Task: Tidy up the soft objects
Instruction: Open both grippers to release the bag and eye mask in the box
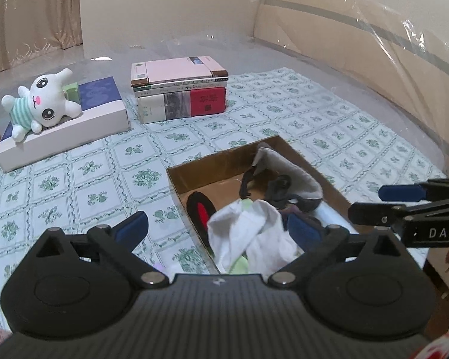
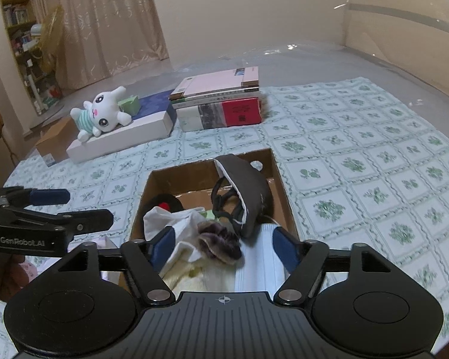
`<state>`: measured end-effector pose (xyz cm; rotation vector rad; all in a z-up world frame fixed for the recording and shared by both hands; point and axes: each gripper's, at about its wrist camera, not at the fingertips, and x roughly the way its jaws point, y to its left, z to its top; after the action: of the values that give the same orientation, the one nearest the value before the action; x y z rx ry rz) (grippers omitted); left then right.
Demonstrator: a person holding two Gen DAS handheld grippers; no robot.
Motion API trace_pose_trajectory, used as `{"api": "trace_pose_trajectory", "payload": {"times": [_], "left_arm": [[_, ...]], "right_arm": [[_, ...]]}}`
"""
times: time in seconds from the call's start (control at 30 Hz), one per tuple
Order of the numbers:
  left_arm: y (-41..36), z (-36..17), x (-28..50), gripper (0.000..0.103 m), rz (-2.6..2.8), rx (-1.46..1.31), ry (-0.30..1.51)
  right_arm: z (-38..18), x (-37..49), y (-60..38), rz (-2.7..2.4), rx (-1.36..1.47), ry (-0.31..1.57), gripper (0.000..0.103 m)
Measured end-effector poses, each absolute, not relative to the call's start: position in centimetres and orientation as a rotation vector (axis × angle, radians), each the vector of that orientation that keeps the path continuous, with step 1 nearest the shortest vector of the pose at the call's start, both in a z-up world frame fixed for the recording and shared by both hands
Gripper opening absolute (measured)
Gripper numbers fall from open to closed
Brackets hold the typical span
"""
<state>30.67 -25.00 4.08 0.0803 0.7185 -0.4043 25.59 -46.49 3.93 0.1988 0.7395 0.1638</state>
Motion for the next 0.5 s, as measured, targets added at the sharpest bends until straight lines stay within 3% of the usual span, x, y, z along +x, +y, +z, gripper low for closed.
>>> {"api": "trace_pose_trajectory", "payload": {"times": [0.5], "left_arm": [[-22.6,5.7,21.6,0.099,-0.374,-0.007,0.711]], "right_arm": [[5.7,16.6,-47.0,0.077,0.36,0.711,0.08]]}}
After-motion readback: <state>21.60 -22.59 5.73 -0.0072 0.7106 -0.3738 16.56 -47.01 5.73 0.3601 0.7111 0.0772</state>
